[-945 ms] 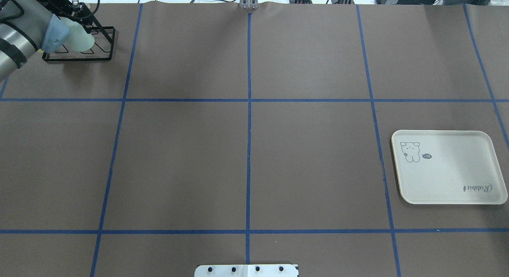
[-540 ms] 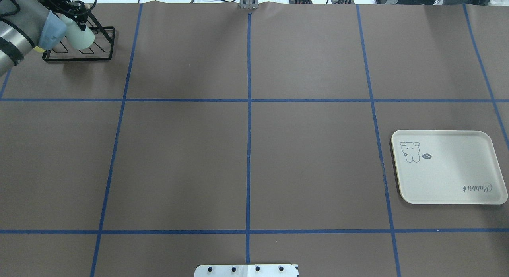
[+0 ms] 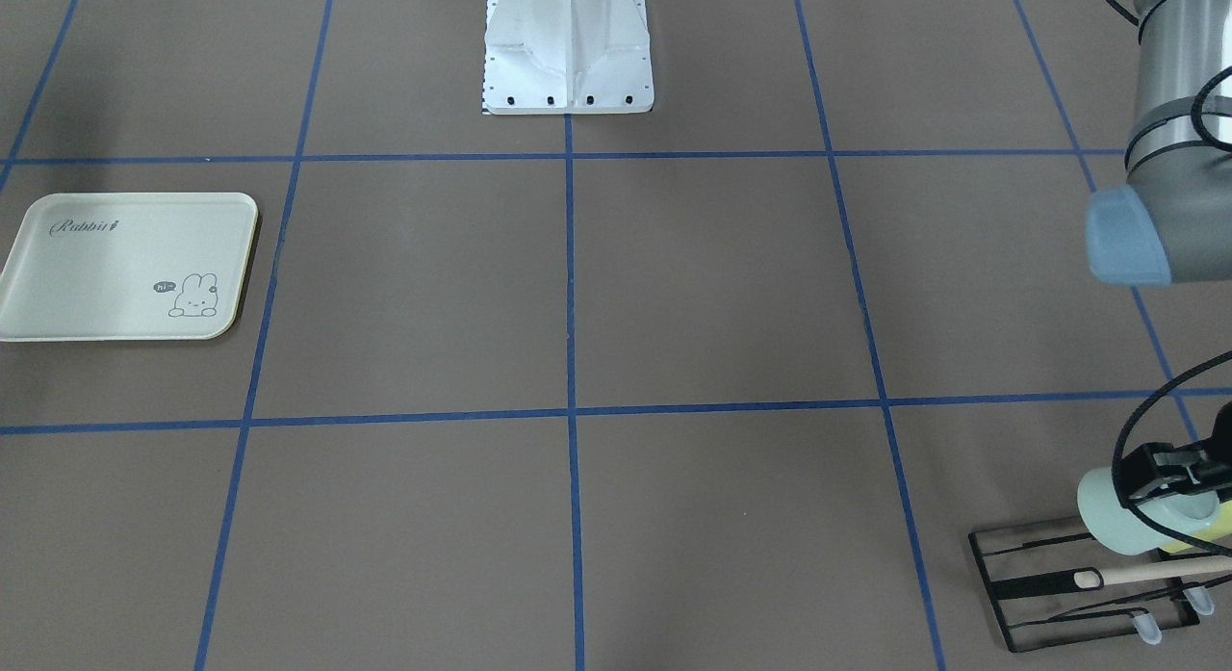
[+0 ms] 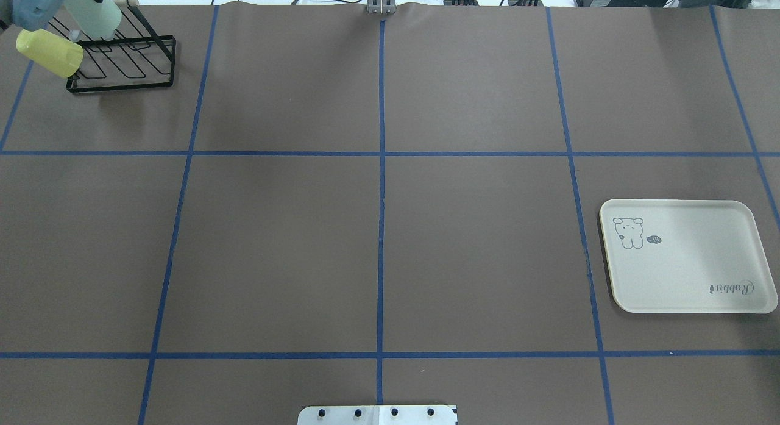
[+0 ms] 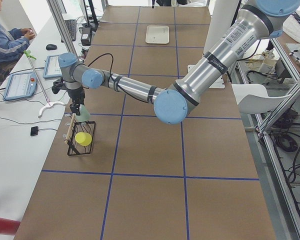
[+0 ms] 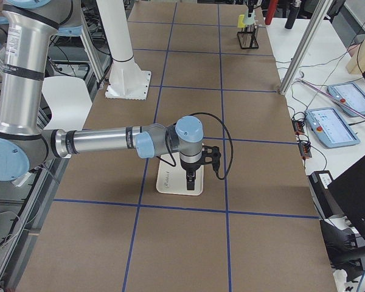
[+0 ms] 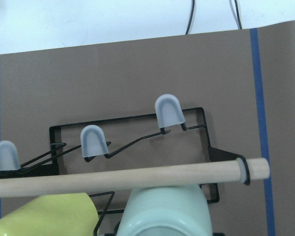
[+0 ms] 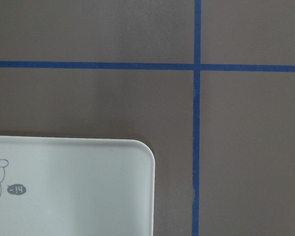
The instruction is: Left arm grabs green cup and hands to right arm on tray
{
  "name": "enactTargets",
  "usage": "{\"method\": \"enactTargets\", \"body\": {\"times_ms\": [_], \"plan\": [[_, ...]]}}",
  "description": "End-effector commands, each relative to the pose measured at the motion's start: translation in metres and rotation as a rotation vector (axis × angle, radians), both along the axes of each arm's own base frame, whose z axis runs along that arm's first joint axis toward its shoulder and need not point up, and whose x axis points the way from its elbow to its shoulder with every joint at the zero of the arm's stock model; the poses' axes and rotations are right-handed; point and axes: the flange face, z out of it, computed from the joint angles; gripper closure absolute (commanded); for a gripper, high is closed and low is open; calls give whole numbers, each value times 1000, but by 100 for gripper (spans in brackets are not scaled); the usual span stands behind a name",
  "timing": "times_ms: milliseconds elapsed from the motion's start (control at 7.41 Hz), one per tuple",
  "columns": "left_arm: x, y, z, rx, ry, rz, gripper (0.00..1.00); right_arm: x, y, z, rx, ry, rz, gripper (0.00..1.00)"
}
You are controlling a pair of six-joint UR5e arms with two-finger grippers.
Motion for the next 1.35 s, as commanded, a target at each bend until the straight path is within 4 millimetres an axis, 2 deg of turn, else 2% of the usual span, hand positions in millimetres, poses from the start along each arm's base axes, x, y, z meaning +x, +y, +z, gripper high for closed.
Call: {"method": "enactTargets", "body": {"times_ms": [0,135,270,405,540,675,810,945,1080,1215], "plan": [[-5,49,-56,3,30,3,100,-2,-3,-6,11,-11,-4,0],[4,68,-90,-57,127,-68,100,-9,-4,-14,46,-62,-26,0],[57,107,-129,-120,187,-115,100,-14,-6,-21,109,-104,-41,0],[108,147,-163,-194,241,-149,100,-31,-11,-32,168,-126,-83,0],[140,183,-197,-232,300,-181,100,-48,-32,-57,198,-149,-80,0],[163,221,-225,-255,368,-198,100,-73,-43,-80,192,-183,-61,0],[179,246,-245,-286,451,-208,100,-98,-52,-105,201,-227,-41,0],[197,268,-263,-310,579,-206,100,-114,-52,-126,188,-288,9,0],[205,282,-272,-314,697,-188,100,-128,-44,-141,166,-371,57,0],[200,290,-284,-352,793,-200,100,-139,-34,-158,137,-466,92,0]]}}
